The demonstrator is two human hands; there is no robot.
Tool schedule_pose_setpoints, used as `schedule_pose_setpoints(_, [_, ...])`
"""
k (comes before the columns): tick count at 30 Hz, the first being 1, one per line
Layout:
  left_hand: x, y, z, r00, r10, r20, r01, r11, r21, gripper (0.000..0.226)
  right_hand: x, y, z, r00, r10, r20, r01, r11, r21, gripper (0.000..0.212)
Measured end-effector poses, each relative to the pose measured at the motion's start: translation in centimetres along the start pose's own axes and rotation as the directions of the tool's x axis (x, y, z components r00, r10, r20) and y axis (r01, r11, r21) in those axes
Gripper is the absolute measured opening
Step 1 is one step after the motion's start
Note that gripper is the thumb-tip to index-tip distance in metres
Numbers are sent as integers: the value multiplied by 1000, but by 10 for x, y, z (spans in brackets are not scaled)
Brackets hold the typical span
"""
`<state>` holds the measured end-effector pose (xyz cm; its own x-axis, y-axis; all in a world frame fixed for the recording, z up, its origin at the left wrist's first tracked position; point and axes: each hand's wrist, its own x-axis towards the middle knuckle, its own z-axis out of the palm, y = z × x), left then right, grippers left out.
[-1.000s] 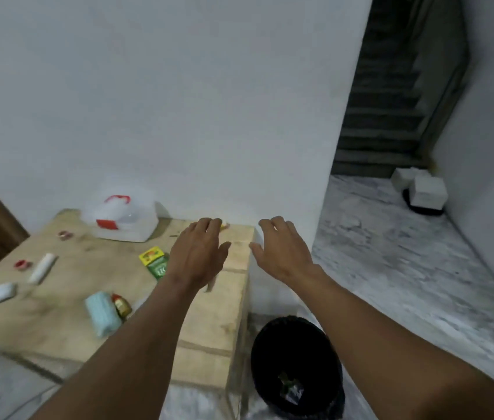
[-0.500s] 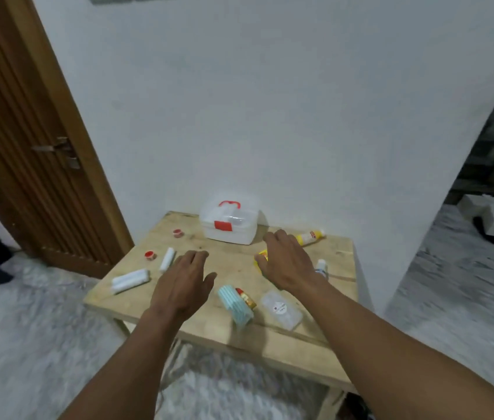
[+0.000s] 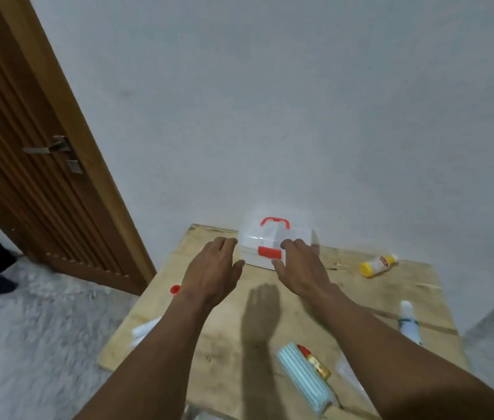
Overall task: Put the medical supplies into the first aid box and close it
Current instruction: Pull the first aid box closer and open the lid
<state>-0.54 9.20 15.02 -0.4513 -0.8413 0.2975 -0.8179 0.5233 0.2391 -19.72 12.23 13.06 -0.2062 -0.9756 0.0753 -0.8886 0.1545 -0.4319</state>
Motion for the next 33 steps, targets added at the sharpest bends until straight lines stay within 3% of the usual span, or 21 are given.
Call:
schedule_pose_setpoints(4, [42, -29, 27, 996, 68, 61, -65, 996, -56, 46, 23, -6, 34, 987, 158, -3, -155, 975, 156, 34])
schedule_pose_setpoints(7, [76, -50, 51, 992, 101, 71, -91, 987, -131, 43, 29, -8, 59, 923, 384, -2, -353, 850, 391, 29])
schedule_pose_setpoints(11, [117, -75, 85, 969, 227, 99, -198, 951, -237, 41, 36, -10, 98, 782, 623, 22, -450, 539, 712, 19])
schedule_pose_setpoints(13, [133, -85, 101, 954, 279, 109, -237, 926, -294, 41, 40, -14, 114, 689, 720, 83, -422, 305, 854, 7])
schedule_pose_setpoints(15, [145, -93, 117, 938, 323, 128, -267, 906, -328, 42, 47, -20, 128, 609, 773, 176, -363, 75, 929, 15])
schedule_pose_setpoints(18, [155, -105, 138, 915, 384, 128, -323, 883, -342, 42, 60, -29, 145, 526, 819, 228, -257, -102, 961, 7])
schedule_pose_setpoints(24, [156, -113, 156, 917, 396, 56, -347, 857, -382, 37, 87, -37, 155, 452, 854, 258, -151, -211, 966, 35])
schedule_pose_setpoints(30, [155, -111, 160, 932, 358, 62, -294, 843, -450, 35, 95, -38, 160, 414, 880, 234, -156, -185, 970, 56])
schedule_pose_setpoints(33, [157, -111, 161, 932, 358, 56, -296, 842, -452, 36, 101, -41, 159, 372, 905, 208, -146, -164, 976, 54])
